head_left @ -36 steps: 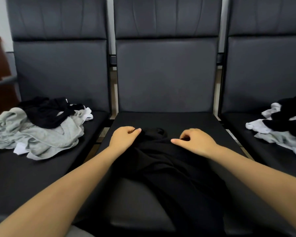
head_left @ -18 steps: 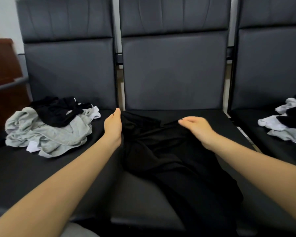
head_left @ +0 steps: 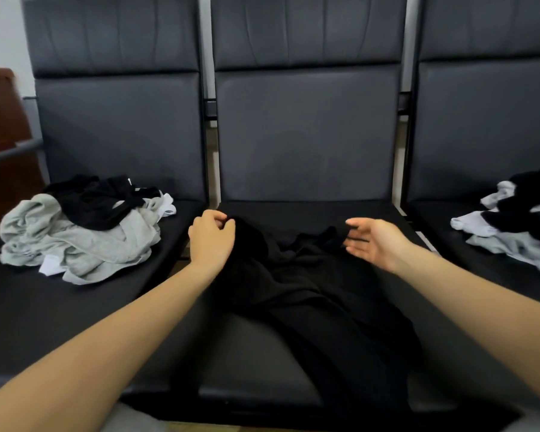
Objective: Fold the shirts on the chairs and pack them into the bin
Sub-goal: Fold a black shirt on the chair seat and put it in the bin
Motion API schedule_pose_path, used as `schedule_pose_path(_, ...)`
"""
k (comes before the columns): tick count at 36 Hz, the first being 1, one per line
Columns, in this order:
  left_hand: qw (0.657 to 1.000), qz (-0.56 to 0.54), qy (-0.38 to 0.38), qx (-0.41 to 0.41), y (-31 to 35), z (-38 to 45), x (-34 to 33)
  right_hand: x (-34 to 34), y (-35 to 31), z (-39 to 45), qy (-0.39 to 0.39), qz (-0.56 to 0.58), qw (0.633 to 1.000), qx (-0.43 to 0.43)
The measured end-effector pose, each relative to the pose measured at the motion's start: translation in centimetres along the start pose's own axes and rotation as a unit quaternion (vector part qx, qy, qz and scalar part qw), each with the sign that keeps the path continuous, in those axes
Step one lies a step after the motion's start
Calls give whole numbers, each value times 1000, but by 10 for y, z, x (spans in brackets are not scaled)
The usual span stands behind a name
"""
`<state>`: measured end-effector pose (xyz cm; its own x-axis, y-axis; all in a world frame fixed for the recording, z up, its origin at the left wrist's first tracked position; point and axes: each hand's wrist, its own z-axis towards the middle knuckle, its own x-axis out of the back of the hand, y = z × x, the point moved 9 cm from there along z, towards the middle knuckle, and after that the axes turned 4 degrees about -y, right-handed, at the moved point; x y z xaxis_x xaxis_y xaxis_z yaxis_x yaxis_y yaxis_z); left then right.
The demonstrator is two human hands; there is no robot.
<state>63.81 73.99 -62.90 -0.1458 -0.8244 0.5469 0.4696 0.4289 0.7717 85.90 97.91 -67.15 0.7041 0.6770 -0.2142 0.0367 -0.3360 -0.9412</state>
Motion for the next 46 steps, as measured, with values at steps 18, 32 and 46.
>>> schedule_pose_path(18,979,78,-180,-64,33,-21,-67,-29,-2,22,39,-282,956,71)
schedule_pose_path(32,924,-336,-88,161,11,11,-14,-6,-46,-8,-78,88,991,61)
schedule_pose_path(46,813,-496,-247,179,30,-14,-33,-2,-36,1,-82,-50,992,81)
